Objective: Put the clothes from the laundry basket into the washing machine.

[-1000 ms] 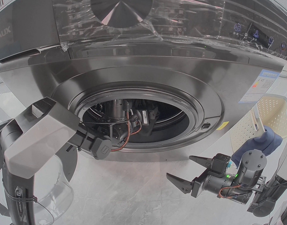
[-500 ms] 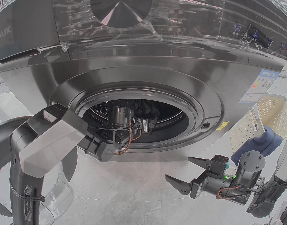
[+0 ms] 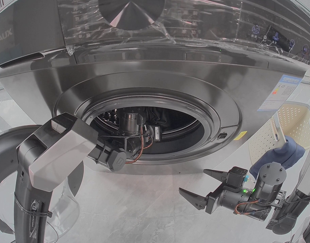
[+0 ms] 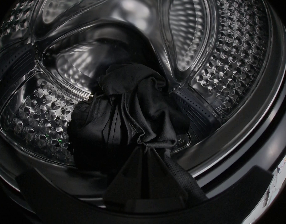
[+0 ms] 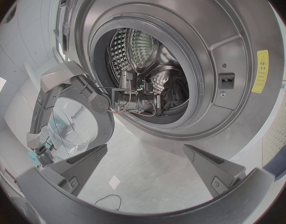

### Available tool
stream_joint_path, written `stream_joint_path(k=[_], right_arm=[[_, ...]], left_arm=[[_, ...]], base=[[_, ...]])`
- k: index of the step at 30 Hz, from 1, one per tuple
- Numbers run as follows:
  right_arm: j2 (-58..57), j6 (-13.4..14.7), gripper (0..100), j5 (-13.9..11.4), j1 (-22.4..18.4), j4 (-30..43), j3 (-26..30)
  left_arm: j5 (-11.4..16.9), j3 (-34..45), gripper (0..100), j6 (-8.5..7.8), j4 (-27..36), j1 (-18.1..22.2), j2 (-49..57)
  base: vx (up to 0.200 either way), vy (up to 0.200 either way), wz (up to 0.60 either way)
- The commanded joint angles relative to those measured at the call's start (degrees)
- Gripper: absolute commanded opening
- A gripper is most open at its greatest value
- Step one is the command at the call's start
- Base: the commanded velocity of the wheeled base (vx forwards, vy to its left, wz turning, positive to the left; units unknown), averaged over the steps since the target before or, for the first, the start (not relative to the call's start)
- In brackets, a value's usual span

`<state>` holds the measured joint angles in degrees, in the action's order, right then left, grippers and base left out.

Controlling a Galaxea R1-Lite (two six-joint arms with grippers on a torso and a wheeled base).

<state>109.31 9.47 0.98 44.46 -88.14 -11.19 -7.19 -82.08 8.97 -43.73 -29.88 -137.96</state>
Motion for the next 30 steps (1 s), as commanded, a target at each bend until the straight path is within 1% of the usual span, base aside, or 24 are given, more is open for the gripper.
stream_joint_path(k=[1,2,5,6,7,10,11,12,13,14,15,17,20,21,27,30], right_arm=[[0.0,0.0,100,0.0,-0.1,0.0,-0.1],[0.0,0.0,100,0.0,-0.2,0.0,-0.1],[0.0,0.0,100,0.0,-0.2,0.0,-0.4],[0.0,0.0,100,0.0,-0.3,0.0,-0.4],[0.0,0.0,100,-0.1,-0.3,0.0,-0.5],[0.0,0.0,100,0.0,-0.3,0.0,-0.5],[0.0,0.0,100,-0.1,-0.3,0.0,-0.5],[0.0,0.0,100,-0.1,-0.3,0.0,-0.5],[0.0,0.0,100,-0.1,-0.3,0.0,-0.5],[0.0,0.0,100,-0.1,-0.3,0.0,-0.5],[0.0,0.0,100,-0.1,-0.3,0.0,-0.5],[0.0,0.0,100,-0.1,-0.3,0.0,-0.5],[0.0,0.0,100,-0.1,-0.3,0.0,-0.5],[0.0,0.0,100,-0.1,-0.4,0.0,-0.4],[-0.1,0.0,100,-0.1,-0.4,0.0,-0.3],[-0.2,0.0,100,-0.1,-0.4,0.0,-0.3]], left_arm=[[0.1,-3.7,0,0.52,-0.8,-0.1,-0.7],[0.1,-4.8,0,1.14,-1.2,-0.1,-0.9],[-0.4,-8.3,0,3.77,-2.2,-0.2,-1.4],[-0.5,-9.4,0,4.39,-2.9,-0.2,-1.9],[-0.6,-10.4,0,4.65,-3.7,-0.1,-2.6],[-1.4,-14.0,0,4.74,-6.7,0.1,-5.2],[-1.4,-14.0,0,4.74,-6.7,0.1,-5.2],[-2.7,-16.7,0,4.65,-8.2,0.2,-7.0],[-2.7,-16.7,0,4.65,-8.2,0.2,-7.0],[-3.4,-19.5,0,4.47,-9.3,0.3,-8.5],[-3.4,-19.7,0,4.47,-9.3,0.3,-8.6],[-3.7,-23.4,0,4.39,-10.3,0.2,-10.5],[-4.0,-23.8,0,4.3,-10.4,0.0,-10.7],[-4.0,-23.8,100,4.3,-10.4,-0.2,-10.6],[-4.1,-22.6,100,4.47,-10.2,-1.5,-9.0],[-4.1,-15.7,100,4.39,-9.8,-2.6,-4.3]], base=[[0.0,0.0,0.0],[0.0,0.0,0.0],[0.0,0.0,0.0],[0.0,0.0,0.0],[0.0,0.0,0.0],[0.0,0.0,0.0],[0.0,0.0,0.0],[0.0,0.0,0.0],[0.0,0.0,0.0],[0.0,0.0,0.0],[0.0,0.0,0.0],[0.0,0.0,0.0],[0.0,0.0,0.0],[0.0,0.0,0.0],[0.0,0.0,0.0],[0.0,0.0,0.0]])
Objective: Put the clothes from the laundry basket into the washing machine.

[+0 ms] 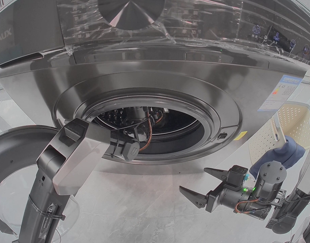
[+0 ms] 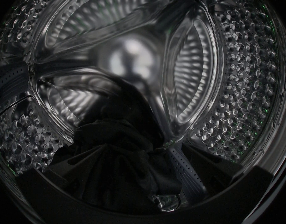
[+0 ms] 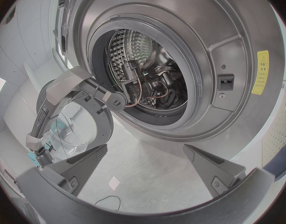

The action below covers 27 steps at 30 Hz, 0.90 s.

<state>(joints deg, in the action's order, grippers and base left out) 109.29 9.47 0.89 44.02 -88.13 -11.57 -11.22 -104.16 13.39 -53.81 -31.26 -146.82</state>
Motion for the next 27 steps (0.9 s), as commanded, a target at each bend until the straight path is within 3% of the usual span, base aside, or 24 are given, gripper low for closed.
stream_joint_path(k=[1,4,7,8,9,13,14,15,17,19,23,26,27], right_arm=[[-0.3,0.0,100,0.0,0.0,0.0,0.1],[-0.5,0.0,100,0.0,0.0,0.0,0.4],[-1.1,0.0,100,0.0,-0.1,0.0,0.8],[-1.1,0.0,100,0.0,-0.1,0.0,0.8],[-1.6,-0.1,100,0.0,-0.1,0.0,1.0],[-2.8,-0.3,100,-0.1,0.9,0.1,2.6],[-2.8,-0.3,100,-0.1,0.9,0.1,2.6],[-4.0,-0.8,100,-0.5,1.2,0.0,5.0],[-6.0,-1.2,100,-0.5,1.5,0.0,6.2],[-9.3,-1.4,100,-0.2,1.3,0.0,7.3],[-14.9,-0.9,100,0.4,0.3,0.2,9.5],[-15.9,-0.8,100,1.0,-2.2,0.2,11.4],[-17.4,-0.5,100,1.9,-5.0,1.4,11.6]], left_arm=[[-0.1,9.0,100,-0.03,-0.1,-1.9,6.1],[0.0,17.1,100,-0.73,-0.9,-3.0,11.2],[1.1,33.3,100,-2.14,-2.4,-5.1,20.7],[1.1,34.1,100,-2.22,-2.4,-5.2,21.1],[2.1,43.8,100,-3.72,-3.7,-6.6,26.2],[3.9,62.2,100,-8.02,-8.7,-10.3,35.6],[3.9,62.2,100,-8.02,-8.7,-10.3,35.6],[4.3,69.4,100,-7.94,-12.5,-12.8,39.9],[4.7,74.7,100,-8.2,-14.5,-13.8,44.7],[4.7,80.4,100,-9.08,-14.5,-14.6,50.8],[5.0,88.0,100,-9.08,-14.1,-14.9,61.1],[5.1,91.6,100,-8.9,-14.1,-14.1,65.5],[4.8,93.4,100,-8.81,-14.1,-13.5,68.2]], base=[[0.0,0.0,0.0],[0.0,0.0,0.0],[0.0,0.0,0.0],[0.0,0.0,0.0],[0.0,0.0,0.0],[0.0,0.0,0.0],[0.0,0.0,0.0],[0.0,0.0,0.0],[0.0,0.0,0.0],[0.0,0.0,0.0],[0.0,0.0,0.0],[-0.067,0.0,0.0],[-0.2,0.0,0.0]])
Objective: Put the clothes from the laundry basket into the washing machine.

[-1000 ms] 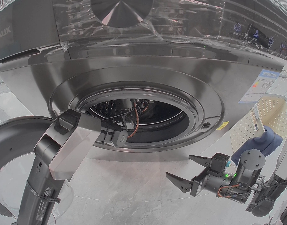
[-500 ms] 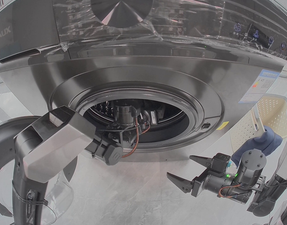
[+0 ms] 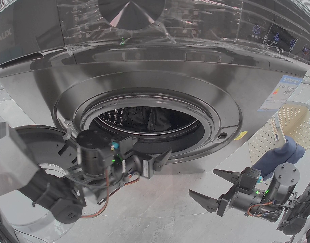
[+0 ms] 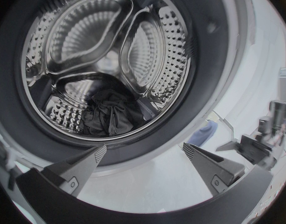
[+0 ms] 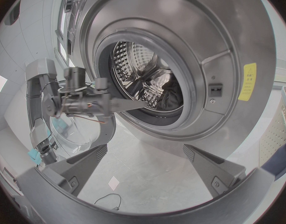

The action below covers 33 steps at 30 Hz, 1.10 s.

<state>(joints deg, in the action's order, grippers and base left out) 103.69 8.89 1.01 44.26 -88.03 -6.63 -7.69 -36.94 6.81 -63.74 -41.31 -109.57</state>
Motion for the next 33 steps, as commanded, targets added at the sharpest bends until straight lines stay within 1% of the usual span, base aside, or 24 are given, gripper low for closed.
stream_joint_path(k=[1,2,3,4,7,9,10,11,12,13,16,17,18,19,20,22,27,28,29,32,33], right_arm=[[-12.9,0.2,100,2.4,-6.7,1.6,6.6],[-12.9,0.2,100,2.4,-6.7,1.6,6.6],[-15.9,0.4,100,2.8,-9.1,2.2,6.6],[-17.6,0.5,100,2.8,-10.0,2.7,6.6],[-20.9,0.4,100,2.9,-11.0,5.3,6.6],[-26.9,-0.1,100,3.6,-12.4,12.3,6.6],[-29.6,-0.4,100,4.1,-12.4,15.2,6.6],[-32.0,-0.7,100,4.3,-12.5,17.8,6.6],[-33.6,-1.0,100,4.3,-12.5,19.6,6.6],[-37.2,-1.3,100,4.3,-12.6,23.8,6.6],[-43.8,-1.4,100,4.1,-14.4,33.4,6.6],[-43.8,-1.4,100,4.1,-14.4,33.4,6.6],[-48.1,-1.7,100,3.9,-15.8,39.0,6.6],[-50.4,-1.9,100,3.7,-16.2,41.8,6.6],[-50.4,-1.9,100,3.7,-16.2,41.8,6.6],[-55.8,-1.9,100,3.7,-17.5,47.7,6.6],[-62.1,-2.0,100,3.6,-21.6,52.7,6.6],[-62.3,-2.0,100,3.6,-21.8,52.9,6.6],[-65.2,-2.0,100,3.6,-23.5,55.1,6.6],[-69.9,-2.0,100,3.6,-26.2,58.6,6.5],[-72.0,-2.1,100,3.6,-27.1,59.8,6.5]], left_arm=[[1.2,27.0,100,-2.16,-4.2,-2.9,32.6],[1.2,27.0,100,-2.16,-4.2,-2.9,32.6],[1.4,28.4,100,-2.33,-4.0,-1.6,35.5],[1.5,29.1,100,-2.33,-4.0,-0.7,36.7],[1.3,30.3,100,-2.6,-3.7,0.6,38.6],[1.4,32.3,100,-2.86,-3.3,2.2,41.8],[1.3,33.1,100,-2.86,-2.9,2.6,43.1],[1.3,33.7,100,-3.21,-2.3,3.1,44.1],[1.3,34.1,100,-3.47,-1.7,3.4,44.9],[1.5,35.0,100,-4.0,-0.6,4.3,47.1],[1.5,36.1,100,-4.09,2.1,6.7,51.7],[1.5,36.1,100,-4.09,2.1,6.7,51.7],[1.6,36.9,100,-4.18,4.5,8.1,54.8],[1.7,36.9,100,-4.18,6.3,8.6,56.8],[1.7,36.9,100,-4.18,6.3,8.6,56.8],[2.3,36.9,100,-4.09,12.0,11.2,62.6],[4.8,36.8,100,-4.09,22.1,15.3,72.0],[4.9,36.8,100,-4.09,22.3,15.5,72.3],[5.1,36.9,100,-4.09,26.6,17.3,75.9],[4.8,36.9,100,-4.09,35.4,19.4,84.3],[5.2,36.7,100,-4.09,38.4,20.7,87.3]], base=[[-0.2,0.0,0.0],[0.0,0.0,0.0],[0.0,0.0,0.0],[0.0,0.0,0.0],[-0.2,0.0,0.0],[-0.2,0.0,0.0],[-0.2,0.0,0.0],[-0.2,0.0,0.0],[-0.2,0.0,0.0],[-0.2,0.0,0.0],[-0.2,0.0,0.0],[-0.2,0.0,0.0],[-0.2,0.0,0.0],[-0.2,0.0,0.0],[-0.2,0.0,0.0],[-0.2,0.0,0.0],[-0.2,0.0,0.0],[-0.2,0.0,0.0],[0.0,0.0,0.0],[0.0,0.0,0.0],[0.0,0.0,0.0]])
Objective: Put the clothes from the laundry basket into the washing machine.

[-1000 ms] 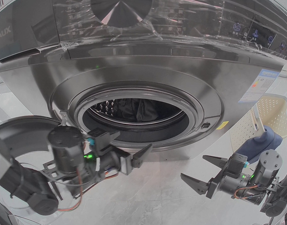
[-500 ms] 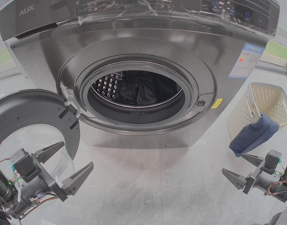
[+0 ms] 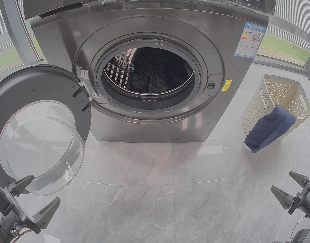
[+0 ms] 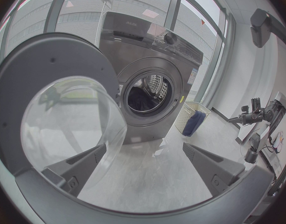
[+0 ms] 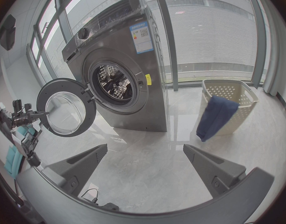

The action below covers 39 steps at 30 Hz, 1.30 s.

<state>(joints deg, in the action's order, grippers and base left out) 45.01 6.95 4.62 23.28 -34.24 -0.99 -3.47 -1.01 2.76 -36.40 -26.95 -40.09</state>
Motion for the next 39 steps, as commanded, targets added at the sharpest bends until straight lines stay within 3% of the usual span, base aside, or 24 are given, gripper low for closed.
stream_joint_path(k=[1,3,10,13,17,19,21,22,23,25,29,31,32,33,35,39], right_arm=[[-13.9,-0.2,100,0.0,-6.4,6.4,0.9],[-19.6,-0.4,100,-0.5,-9.0,10.2,0.9],[-30.3,-1.2,100,-1.0,-13.6,21.2,0.9],[-39.3,-1.6,100,-1.1,-16.4,30.5,0.9],[-40.0,-0.5,100,0.0,-17.0,31.1,0.9],[-39.8,-1.3,100,1.2,-17.9,31.3,0.9],[-41.8,-5.5,100,0.5,-24.0,32.7,0.8],[-42.0,-5.6,100,0.2,-24.3,33.0,0.9],[-42.5,-6.6,100,-1.8,-25.0,34.1,0.7],[-42.7,-6.9,100,-2.8,-24.7,34.8,0.7],[-43.1,-6.9,100,-2.8,-24.3,34.5,0.8],[-44.1,-6.9,100,-2.8,-24.1,34.5,0.8],[-44.2,-6.9,100,-2.8,-24.0,34.3,0.9],[-44.3,-6.9,100,-2.9,-24.0,34.3,0.9],[-44.3,-6.9,100,-2.9,-23.9,34.3,0.9],[-44.3,-6.9,100,-2.9,-24.0,34.3,0.9]], left_arm=[[1.1,0.7,100,-0.03,12.0,6.7,18.7],[1.3,0.0,100,0.06,18.8,9.7,25.5],[2.8,1.0,100,0.5,23.7,14.4,30.3],[3.9,1.0,100,0.06,28.9,17.8,33.7],[5.0,1.0,100,0.41,32.3,19.1,34.7],[5.1,1.0,100,-0.03,32.1,20.2,34.7],[5.5,1.0,100,-0.65,32.2,24.4,35.5],[5.6,1.0,100,-0.65,32.2,24.7,35.6],[7.9,1.0,100,-0.82,32.3,27.5,37.1],[10.9,1.0,100,-0.56,32.3,27.8,38.5],[6.8,0.9,100,-0.38,32.8,27.0,39.8],[2.9,1.0,100,-2.93,35.0,27.1,39.9],[2.1,1.0,100,-3.28,36.5,27.1,39.9],[1.5,0.3,100,-2.93,38.9,27.0,39.9],[1.7,0.5,100,-2.23,37.9,27.0,39.9],[1.9,1.0,100,-2.67,36.4,27.0,39.8]], base=[[0.0,0.0,0.0],[0.2,0.0,0.0],[0.114,-0.171,0.0],[0.0,-0.2,0.0],[0.0,-0.2,0.0],[0.0,-0.2,0.0],[0.0,-0.2,0.0],[0.0,-0.2,0.0],[0.0,-0.2,0.0],[0.0,-0.2,0.0],[0.0,0.0,0.0],[0.0,0.0,0.0],[0.0,-0.2,0.0],[0.0,-0.2,0.0],[0.0,-0.2,0.0],[0.0,-0.2,0.0]])
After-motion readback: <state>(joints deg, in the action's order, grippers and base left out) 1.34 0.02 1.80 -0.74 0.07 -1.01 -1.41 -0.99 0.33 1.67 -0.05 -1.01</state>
